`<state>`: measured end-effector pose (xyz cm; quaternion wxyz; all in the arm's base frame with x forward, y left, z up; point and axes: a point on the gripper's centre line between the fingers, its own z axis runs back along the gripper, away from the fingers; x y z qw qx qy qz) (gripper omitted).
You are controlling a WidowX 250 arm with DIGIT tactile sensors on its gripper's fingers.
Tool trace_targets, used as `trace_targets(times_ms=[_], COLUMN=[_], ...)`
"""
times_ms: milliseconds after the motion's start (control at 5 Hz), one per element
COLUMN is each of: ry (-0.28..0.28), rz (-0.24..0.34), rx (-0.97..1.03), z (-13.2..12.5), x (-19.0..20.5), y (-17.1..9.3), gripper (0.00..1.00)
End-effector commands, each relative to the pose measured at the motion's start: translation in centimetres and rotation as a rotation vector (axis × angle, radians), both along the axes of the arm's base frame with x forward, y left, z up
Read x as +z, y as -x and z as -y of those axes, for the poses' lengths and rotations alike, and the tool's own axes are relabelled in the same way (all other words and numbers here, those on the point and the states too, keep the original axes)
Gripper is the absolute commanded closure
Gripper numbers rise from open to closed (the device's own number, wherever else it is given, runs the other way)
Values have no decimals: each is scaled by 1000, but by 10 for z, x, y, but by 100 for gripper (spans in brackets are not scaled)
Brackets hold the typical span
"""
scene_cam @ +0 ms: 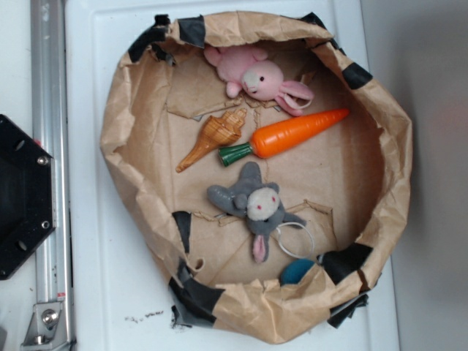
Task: Grab the gray animal.
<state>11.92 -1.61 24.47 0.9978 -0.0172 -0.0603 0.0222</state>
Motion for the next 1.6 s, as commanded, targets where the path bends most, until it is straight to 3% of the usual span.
trace_targets(times_ms=[0, 200, 400, 600, 800, 1200, 1400], ry=[0, 37, 51, 41, 52, -1, 7], rz=[0, 55, 84, 78, 68, -47, -53], rx=[0, -251, -370, -474, -623, -722, -765], z=[0, -12, -13, -6, 12, -10, 6], x=[0, -29, -50, -77, -95, -160, -189], y=[0, -50, -102, -145, -152, -144, -151], gripper=[0, 0, 0, 0, 0, 0, 0])
